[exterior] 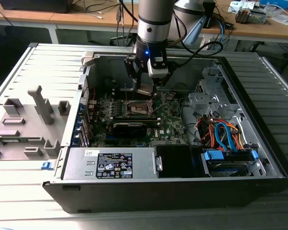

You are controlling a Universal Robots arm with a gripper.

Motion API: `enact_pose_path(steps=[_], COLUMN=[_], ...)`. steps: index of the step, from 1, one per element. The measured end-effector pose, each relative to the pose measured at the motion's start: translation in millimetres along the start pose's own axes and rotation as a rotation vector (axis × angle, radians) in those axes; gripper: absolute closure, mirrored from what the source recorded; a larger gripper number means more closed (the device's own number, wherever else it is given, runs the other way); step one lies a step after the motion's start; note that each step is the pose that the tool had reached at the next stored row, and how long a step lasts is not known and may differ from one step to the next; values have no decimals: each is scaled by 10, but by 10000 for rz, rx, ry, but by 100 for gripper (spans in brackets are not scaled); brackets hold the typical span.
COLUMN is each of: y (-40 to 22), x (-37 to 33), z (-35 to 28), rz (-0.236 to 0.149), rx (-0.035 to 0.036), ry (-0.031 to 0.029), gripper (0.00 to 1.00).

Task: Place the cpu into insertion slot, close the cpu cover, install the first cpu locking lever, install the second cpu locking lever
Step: 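Place the cpu into insertion slot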

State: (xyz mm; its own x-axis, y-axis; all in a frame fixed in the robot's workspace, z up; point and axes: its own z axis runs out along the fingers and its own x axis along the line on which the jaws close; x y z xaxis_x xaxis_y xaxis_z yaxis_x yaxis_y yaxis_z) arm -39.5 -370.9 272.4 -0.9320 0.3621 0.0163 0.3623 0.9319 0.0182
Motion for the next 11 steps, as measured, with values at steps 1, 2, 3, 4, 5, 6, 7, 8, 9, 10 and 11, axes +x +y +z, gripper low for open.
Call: enact_pose_path(steps=[1, 2, 3, 4, 5, 6, 7, 8, 9, 10, 11], y=[0, 0, 0, 0, 0, 0, 0, 0, 0, 0, 0], x=[0, 0, 0, 0, 0, 0, 0, 0, 0, 0, 0], z=[1, 2, 3, 3, 4, 6, 6, 7, 8, 9, 9], rz=[12, 32, 47, 58, 73, 93, 104, 113, 126, 137, 149], rx=[0, 0, -1, -1, -1, -1, -2, -2, -2, -2, -2], ry=[0, 0, -1, -1, -1, -2, -2, -2, -2, -2, -2], gripper=[45, 45, 45, 45, 45, 45, 45, 45, 45, 45, 45])
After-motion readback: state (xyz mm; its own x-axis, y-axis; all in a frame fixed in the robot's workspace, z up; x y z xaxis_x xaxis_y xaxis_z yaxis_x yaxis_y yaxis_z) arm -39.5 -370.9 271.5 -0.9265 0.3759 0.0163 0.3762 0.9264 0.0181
